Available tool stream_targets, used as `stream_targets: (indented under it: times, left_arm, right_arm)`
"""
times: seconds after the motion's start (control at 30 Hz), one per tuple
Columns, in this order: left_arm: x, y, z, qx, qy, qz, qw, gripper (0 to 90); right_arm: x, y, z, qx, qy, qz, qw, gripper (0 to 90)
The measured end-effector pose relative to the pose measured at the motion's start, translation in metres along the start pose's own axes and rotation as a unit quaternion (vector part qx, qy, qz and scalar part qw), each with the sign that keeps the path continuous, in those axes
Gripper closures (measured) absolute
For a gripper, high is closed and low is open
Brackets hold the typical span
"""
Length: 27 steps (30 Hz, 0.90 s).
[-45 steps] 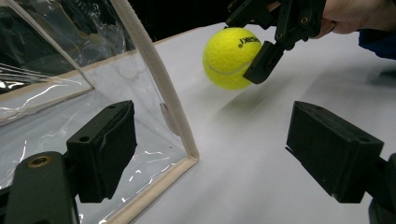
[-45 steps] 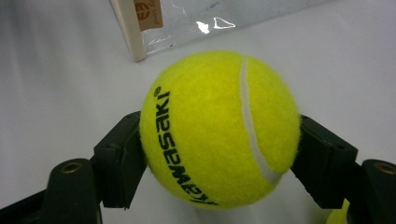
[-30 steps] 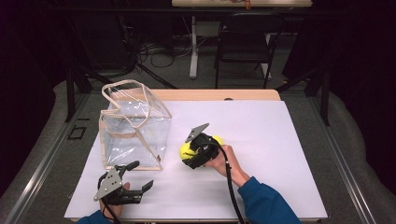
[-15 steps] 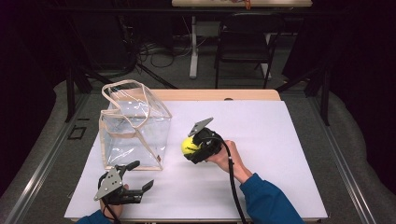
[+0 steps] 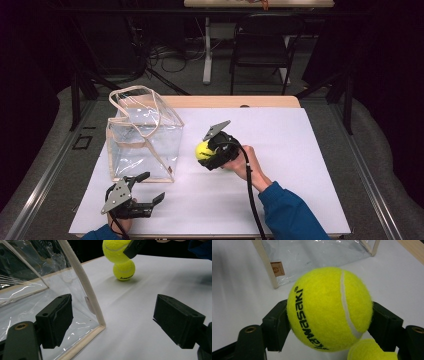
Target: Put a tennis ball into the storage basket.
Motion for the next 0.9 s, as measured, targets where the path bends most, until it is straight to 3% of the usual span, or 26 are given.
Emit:
stream_targets:
  times: [0.9]
  left_arm:
    - [0.0, -0.001, -0.001, -0.002, 0.001, 0.007, 1.0, 15.8]
  right_arm:
    - [-0.019, 0.007, 0.021, 0.02, 0.027, 0.0, 0.9994, 25.7]
Point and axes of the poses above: each handheld gripper's, and its own axes: z roughly backward along the jaws, x roughly out of its underside, y roughly to its right, the point moved 5 cm from there along -z, roughly forward along the jaws, and after that the axes turned 3 degrees about -x, right-handed, at the moved point
